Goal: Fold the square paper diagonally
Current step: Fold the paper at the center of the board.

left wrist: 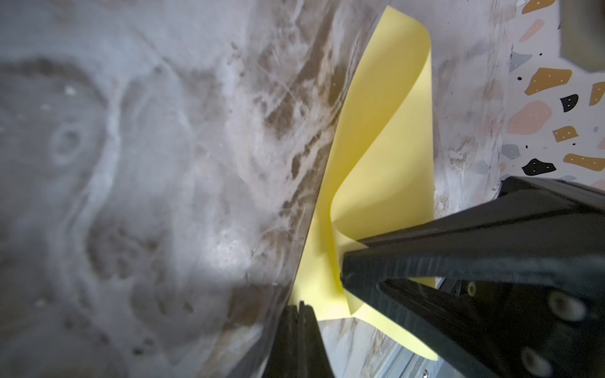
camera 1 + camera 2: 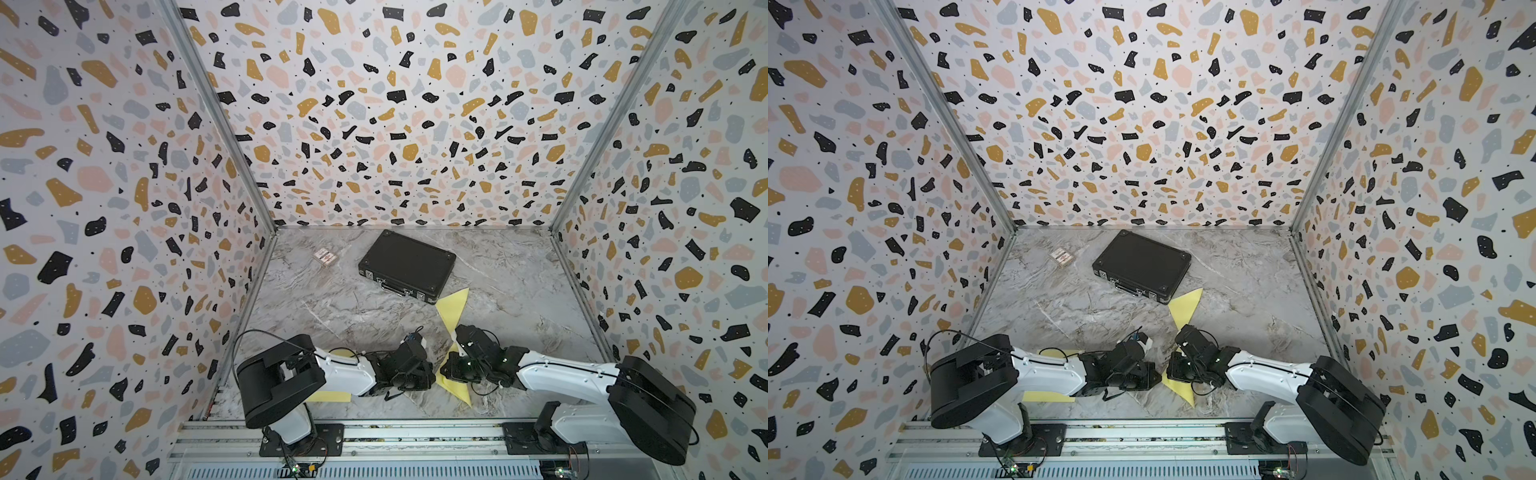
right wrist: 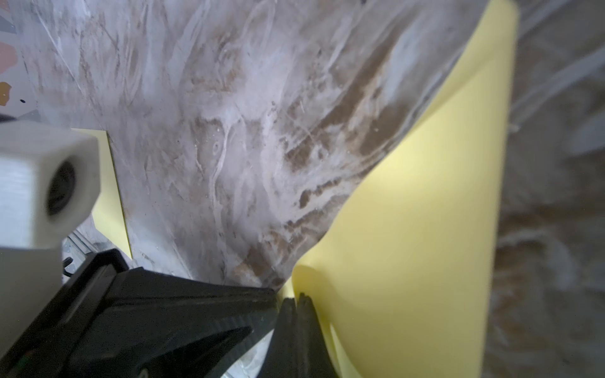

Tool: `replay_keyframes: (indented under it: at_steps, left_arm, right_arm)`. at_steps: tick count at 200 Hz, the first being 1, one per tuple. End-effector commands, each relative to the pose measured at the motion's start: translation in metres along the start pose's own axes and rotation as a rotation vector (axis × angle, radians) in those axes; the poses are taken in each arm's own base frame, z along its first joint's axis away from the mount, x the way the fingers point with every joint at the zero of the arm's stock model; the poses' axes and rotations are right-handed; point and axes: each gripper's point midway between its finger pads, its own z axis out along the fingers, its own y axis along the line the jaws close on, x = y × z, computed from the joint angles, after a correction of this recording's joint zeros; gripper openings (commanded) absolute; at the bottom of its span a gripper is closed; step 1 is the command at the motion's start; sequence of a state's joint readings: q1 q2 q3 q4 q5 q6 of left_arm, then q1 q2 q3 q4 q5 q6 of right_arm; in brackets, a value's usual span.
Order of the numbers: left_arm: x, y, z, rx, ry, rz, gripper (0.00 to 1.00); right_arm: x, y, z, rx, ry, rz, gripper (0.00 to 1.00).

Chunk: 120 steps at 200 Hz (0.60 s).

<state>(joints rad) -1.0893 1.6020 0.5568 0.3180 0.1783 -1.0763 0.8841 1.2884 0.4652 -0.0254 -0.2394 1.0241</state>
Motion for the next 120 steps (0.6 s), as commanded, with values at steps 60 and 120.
replay_keyframes:
  at_steps: [60, 120]
  left_arm:
    - [0.024, 0.052, 0.004, -0.17, 0.072, -0.017, 0.0]
    - [0.026, 0.053, 0.004, -0.173, 0.075, -0.019, 0.0]
  right_arm:
    - [-0.004, 0.01, 0.001, -0.021, -0.005, -0.048, 0.0]
    - [0.001, 0.004, 0.009, 0.001, 0.023, -0.052, 0.0]
